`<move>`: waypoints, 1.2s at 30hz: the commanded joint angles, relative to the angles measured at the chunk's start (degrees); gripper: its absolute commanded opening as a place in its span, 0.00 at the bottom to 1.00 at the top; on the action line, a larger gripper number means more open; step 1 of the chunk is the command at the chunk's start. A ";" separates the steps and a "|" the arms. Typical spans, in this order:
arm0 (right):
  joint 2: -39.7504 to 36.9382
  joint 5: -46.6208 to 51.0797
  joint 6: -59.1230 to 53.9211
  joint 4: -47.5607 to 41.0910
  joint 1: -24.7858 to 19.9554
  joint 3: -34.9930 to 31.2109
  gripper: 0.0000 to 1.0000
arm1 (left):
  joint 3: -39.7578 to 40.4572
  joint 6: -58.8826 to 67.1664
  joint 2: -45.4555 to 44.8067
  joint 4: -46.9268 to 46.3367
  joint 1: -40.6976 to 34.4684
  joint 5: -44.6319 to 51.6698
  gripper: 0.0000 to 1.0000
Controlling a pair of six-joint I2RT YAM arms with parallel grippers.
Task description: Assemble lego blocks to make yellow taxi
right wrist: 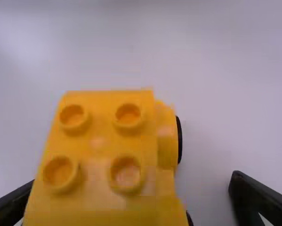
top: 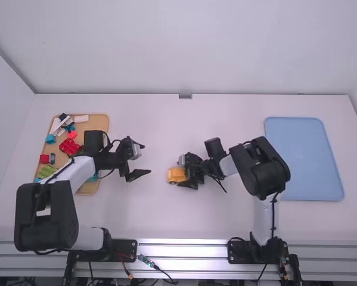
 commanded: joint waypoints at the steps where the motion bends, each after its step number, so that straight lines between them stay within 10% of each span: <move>1: 1.46 4.83 4.72 0.35 2.05 -0.33 0.91 | -1.95 2.86 -0.86 -0.03 1.70 5.31 0.99; 8: 1.46 7.52 5.11 0.33 3.23 -0.37 0.45 | -3.43 2.40 -0.86 1.17 2.27 5.42 0.99; 21: -11.77 28.63 5.73 -16.50 -4.31 -0.46 0.37 | -3.50 2.36 -0.84 0.73 2.03 5.42 0.99; 27: -21.21 49.07 11.78 -22.23 -13.16 -0.46 0.30 | -5.07 2.32 -0.84 3.97 2.05 5.42 0.99; 36: -25.40 43.41 16.68 -19.50 -34.47 -0.55 0.22 | -8.02 -7.37 -0.84 14.61 2.05 5.38 0.99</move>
